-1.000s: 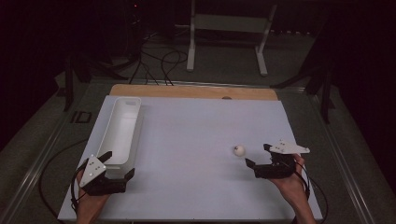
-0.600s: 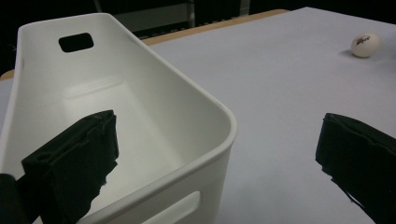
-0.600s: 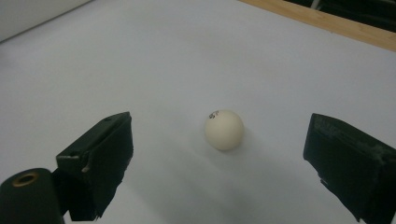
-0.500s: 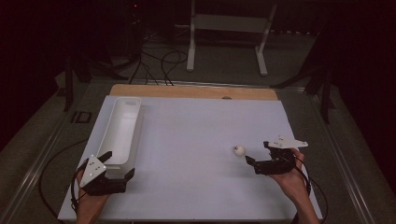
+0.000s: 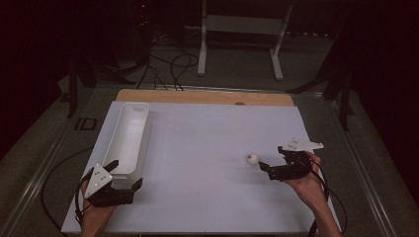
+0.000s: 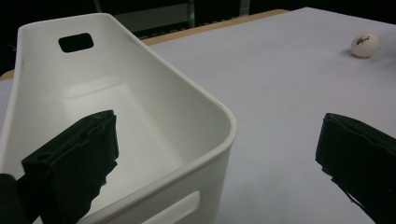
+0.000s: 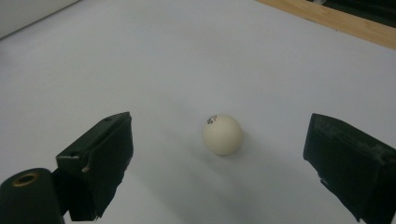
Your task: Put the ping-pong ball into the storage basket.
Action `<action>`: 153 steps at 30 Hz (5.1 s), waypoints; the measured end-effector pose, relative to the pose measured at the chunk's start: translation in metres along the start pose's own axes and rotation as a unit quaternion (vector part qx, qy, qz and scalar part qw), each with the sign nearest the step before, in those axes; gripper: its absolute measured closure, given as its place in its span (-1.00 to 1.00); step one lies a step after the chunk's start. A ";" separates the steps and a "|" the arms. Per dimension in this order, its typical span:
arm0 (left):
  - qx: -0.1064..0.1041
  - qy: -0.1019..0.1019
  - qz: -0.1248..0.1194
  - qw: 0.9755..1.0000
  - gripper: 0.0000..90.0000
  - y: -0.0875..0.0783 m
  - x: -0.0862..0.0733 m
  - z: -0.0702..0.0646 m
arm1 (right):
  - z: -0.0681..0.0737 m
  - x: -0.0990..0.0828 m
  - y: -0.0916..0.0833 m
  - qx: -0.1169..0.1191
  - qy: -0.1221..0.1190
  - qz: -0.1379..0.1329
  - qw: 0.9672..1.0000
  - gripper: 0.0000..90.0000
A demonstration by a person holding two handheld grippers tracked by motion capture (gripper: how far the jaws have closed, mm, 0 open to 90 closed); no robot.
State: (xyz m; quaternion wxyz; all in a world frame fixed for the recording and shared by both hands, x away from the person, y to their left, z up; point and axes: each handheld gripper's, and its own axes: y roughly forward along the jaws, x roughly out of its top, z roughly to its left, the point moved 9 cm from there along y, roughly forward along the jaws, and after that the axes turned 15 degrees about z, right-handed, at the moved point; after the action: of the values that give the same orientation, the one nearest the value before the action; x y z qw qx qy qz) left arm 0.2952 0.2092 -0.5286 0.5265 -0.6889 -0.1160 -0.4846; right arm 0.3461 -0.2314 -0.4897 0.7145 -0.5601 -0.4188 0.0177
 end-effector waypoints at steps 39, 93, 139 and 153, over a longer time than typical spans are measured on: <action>-0.001 0.000 -0.001 1.000 -1.00 0.000 0.000 0.000 | -0.012 0.018 0.022 0.008 -0.017 0.068 0.997 -0.82; 0.000 0.003 0.001 1.000 -1.00 0.000 0.000 0.000 | -0.020 0.016 0.073 0.017 -0.025 0.138 0.990 -0.82; 0.001 0.005 0.002 1.000 -1.00 0.000 -0.001 0.000 | -0.018 0.006 0.097 0.023 -0.033 0.193 0.980 -0.80; 0.001 0.005 0.001 1.000 -1.00 0.000 -0.001 0.000 | -0.017 0.001 0.103 0.030 -0.037 0.213 0.976 -0.61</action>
State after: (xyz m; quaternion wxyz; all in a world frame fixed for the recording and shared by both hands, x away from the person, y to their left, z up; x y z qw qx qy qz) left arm 0.2949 0.2094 -0.5293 0.5285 -0.6860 -0.1131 -0.4872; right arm 0.4024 -0.2058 -0.5732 0.6948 -0.6138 -0.3152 0.2027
